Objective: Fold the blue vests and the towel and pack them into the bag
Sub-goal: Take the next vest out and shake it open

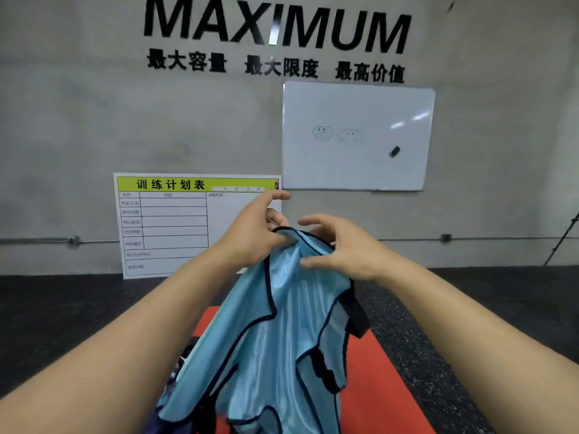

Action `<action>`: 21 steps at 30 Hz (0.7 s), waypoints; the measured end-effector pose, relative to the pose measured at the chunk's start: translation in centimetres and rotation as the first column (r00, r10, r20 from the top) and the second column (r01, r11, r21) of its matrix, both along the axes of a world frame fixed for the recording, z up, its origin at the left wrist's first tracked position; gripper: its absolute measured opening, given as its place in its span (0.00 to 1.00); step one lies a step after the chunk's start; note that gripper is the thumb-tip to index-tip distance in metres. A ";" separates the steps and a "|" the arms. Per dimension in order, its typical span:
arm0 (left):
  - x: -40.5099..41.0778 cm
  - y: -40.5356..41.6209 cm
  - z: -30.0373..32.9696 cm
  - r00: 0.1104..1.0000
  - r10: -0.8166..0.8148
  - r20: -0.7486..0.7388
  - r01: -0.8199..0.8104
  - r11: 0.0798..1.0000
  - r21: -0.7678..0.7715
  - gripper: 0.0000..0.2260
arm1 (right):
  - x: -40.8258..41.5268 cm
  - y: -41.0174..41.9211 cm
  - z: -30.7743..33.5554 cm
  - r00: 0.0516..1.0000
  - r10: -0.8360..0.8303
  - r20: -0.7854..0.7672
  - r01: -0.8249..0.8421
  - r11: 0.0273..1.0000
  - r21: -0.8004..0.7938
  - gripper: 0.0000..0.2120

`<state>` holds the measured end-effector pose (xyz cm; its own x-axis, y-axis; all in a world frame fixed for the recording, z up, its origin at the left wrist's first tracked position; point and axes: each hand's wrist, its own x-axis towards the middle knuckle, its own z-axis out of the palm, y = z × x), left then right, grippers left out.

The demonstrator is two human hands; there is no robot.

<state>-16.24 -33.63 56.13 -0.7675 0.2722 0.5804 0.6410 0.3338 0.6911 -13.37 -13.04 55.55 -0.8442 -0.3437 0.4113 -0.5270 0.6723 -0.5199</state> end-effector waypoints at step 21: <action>2.3 -1.2 1.8 0.969 0.225 -0.105 -0.247 0.919 -0.307 0.14 | 2.4 5.2 4.4 0.995 -0.046 0.089 0.088 0.836 -0.542 0.04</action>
